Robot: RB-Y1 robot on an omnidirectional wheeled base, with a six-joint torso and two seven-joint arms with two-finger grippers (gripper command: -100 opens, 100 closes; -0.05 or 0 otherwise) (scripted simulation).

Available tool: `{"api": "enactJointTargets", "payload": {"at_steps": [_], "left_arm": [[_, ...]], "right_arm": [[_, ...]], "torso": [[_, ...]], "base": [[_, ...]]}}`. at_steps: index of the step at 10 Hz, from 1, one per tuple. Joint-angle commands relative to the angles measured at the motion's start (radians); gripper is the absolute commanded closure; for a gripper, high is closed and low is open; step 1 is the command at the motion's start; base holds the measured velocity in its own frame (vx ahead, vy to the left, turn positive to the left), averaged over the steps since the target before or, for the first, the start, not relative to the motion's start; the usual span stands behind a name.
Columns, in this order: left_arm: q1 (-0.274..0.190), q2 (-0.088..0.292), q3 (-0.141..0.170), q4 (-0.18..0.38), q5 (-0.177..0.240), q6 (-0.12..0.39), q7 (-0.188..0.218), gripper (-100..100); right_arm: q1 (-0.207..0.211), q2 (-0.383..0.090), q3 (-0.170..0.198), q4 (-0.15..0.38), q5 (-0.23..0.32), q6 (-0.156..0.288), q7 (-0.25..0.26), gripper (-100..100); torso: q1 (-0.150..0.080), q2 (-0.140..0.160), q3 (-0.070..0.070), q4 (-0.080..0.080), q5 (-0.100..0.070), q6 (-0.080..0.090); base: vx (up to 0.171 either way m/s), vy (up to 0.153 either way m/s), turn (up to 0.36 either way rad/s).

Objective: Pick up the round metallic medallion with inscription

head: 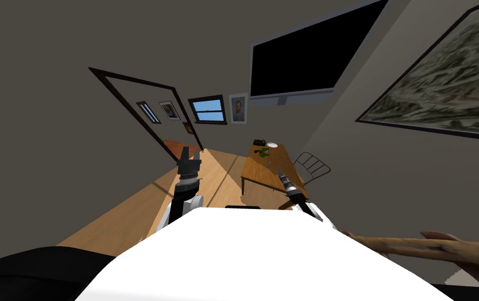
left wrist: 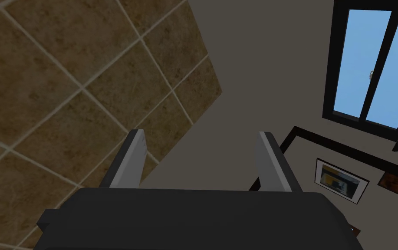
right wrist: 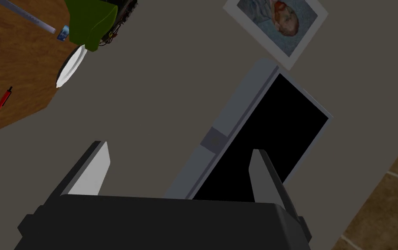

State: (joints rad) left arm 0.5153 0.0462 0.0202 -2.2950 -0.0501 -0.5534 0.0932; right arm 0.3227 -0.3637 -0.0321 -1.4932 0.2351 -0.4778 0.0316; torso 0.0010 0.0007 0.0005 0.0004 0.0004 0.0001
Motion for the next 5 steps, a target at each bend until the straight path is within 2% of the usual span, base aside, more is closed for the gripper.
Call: {"api": "enactJointTargets", "payload": {"at_steps": [1,2,4,5], "left_arm": [[0.0,0.0,0.0,0.0,0.0,0.0,0.0,0],[0.0,0.0,0.0,0.0,0.0,0.0,0.0,0],[0.0,0.0,0.0,0.0,0.0,0.0,0.0,0],[0.0,0.0,0.0,0.0,0.0,0.0,0.0,0]], "right_arm": [[-0.009,-0.011,-0.003,0.05,0.01,0.001,0.0,-100],[-0.009,-0.011,-0.003,0.068,0.01,0.001,0.0,-100],[-0.022,-0.029,-0.008,0.133,0.032,0.011,0.001,-100],[-0.022,-0.029,-0.008,0.138,0.032,0.011,0.001,-100]], "torso": [[0.0,0.0,0.0,0.0,0.0,0.0],[0.0,0.0,0.0,0.0,0.0,0.001],[0.0,-0.001,0.0,0.0,0.0,0.0],[-0.001,-0.001,0.0,0.0,0.0,0.001]], "base": [[0.002,0.027,0.112],[0.005,0.011,-0.012],[0.006,0.029,0.2],[0.004,0.009,-0.027]]}}
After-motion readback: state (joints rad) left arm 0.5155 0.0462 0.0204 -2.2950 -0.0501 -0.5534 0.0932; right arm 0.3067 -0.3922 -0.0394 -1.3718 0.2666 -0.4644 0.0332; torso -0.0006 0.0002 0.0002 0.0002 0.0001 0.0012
